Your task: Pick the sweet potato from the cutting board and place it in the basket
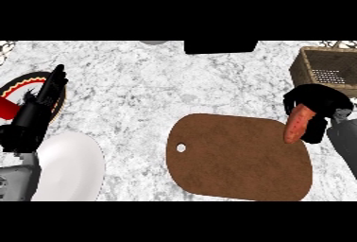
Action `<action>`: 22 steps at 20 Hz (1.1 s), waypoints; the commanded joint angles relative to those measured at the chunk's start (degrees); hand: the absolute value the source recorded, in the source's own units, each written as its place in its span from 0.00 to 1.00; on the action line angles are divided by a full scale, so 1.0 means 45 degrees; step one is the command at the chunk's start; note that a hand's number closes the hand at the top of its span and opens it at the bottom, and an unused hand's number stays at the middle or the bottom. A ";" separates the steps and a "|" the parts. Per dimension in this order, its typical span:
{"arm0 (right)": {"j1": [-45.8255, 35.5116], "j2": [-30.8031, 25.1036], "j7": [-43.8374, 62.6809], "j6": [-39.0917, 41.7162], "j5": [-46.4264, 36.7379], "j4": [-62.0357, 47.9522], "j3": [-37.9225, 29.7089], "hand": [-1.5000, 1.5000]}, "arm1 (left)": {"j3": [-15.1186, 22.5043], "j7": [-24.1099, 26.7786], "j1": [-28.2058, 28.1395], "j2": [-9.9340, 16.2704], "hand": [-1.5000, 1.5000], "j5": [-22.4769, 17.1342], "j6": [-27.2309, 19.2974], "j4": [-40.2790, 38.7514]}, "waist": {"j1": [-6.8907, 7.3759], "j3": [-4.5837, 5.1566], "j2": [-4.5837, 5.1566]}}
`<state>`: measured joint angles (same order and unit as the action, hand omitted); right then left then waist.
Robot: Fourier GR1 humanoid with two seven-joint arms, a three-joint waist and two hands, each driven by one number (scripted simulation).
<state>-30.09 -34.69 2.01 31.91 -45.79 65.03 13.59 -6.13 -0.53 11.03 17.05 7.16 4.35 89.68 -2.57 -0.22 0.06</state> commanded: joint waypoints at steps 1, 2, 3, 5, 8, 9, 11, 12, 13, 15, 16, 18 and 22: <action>-0.0141 -0.3172 -0.1538 -0.0804 0.0374 -0.1007 -0.2233 1.00 | -0.0276 0.0072 -0.0024 0.0103 0.50 -0.0045 -0.0139 0.0098 | -0.0514 -0.0120 0.0130; -0.0065 -0.3677 -0.2004 -0.1194 0.0435 -0.1362 -0.2634 1.00 | -0.0298 0.0101 -0.0123 0.0141 0.50 -0.0024 -0.0137 0.0143 | -0.0376 -0.0148 0.0188; -0.0065 -0.4346 -0.2550 -0.1350 0.0538 -0.1652 -0.3036 1.00 | -0.0249 0.0044 -0.0187 0.0028 0.50 -0.0053 -0.0152 0.0090 | -0.0417 -0.0137 0.0200; -0.0131 -0.5069 -0.3382 -0.2075 0.0876 -0.2396 -0.3981 1.00 | -0.0216 0.0128 -0.0208 0.0001 0.50 -0.0028 -0.0162 0.0102 | -0.0284 -0.0165 0.0281; -0.0538 -0.5589 -0.4603 -0.2879 0.2083 -0.3536 -0.5784 1.00 | -0.0230 0.0200 -0.0296 0.0011 0.50 -0.0126 -0.0067 0.0192 | 0.0017 -0.0188 0.0248; -0.0685 -0.5677 -0.5044 -0.3107 0.2554 -0.3895 -0.6396 1.00 | -0.0130 0.0324 -0.0439 -0.0095 0.50 -0.0092 -0.0081 0.0204 | 0.0102 -0.0178 0.0226; -0.1097 -0.5694 -0.5793 -0.3093 0.3596 -0.4630 -0.7494 1.00 | -0.0105 0.0342 -0.0444 -0.0004 0.50 -0.0188 0.0126 0.0239 | 0.0305 -0.0193 0.0229; -0.1388 -0.5928 -0.6312 -0.2540 0.4326 -0.4938 -0.8102 1.00 | -0.0104 0.0218 -0.0261 -0.0084 0.50 -0.0218 0.0062 0.0203 | 0.0151 -0.0169 0.0159; -0.1800 -0.6138 -0.6566 -0.2073 0.4842 -0.5259 -0.8561 1.00 | -0.0097 0.0450 -0.0441 0.0048 0.50 -0.0185 0.0207 0.0145 | 0.0413 -0.0131 0.0169; -0.2203 -0.6470 -0.7355 -0.1178 0.5750 -0.5963 -0.9315 1.00 | 0.0014 0.0138 -0.0016 -0.0042 0.50 -0.0225 0.0198 0.0253 | 0.0398 -0.0130 0.0157; -0.2271 -0.6794 -0.7745 -0.0798 0.5994 -0.6382 -0.9596 1.00 | 0.0170 0.0312 -0.0261 -0.0178 0.50 -0.0264 0.0305 0.0202 | 0.0523 -0.0110 0.0194; -0.2695 -0.7551 -0.8181 -0.0317 0.6086 -0.7065 -0.9849 1.00 | 0.0269 0.0148 -0.0067 -0.0216 0.50 -0.0217 0.0256 0.0495 | 0.0973 -0.0088 0.0250; -0.3567 -0.8761 -0.8715 0.1232 0.6351 -0.7917 -0.9878 1.00 | 0.0685 0.0275 0.0073 -0.0459 0.50 0.0028 0.0236 0.0329 | 0.1268 -0.0037 0.0303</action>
<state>-42.96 -69.64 -32.37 30.45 -19.26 33.69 -29.16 -4.35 0.73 11.12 15.84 7.01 5.20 90.87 1.45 -0.55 1.30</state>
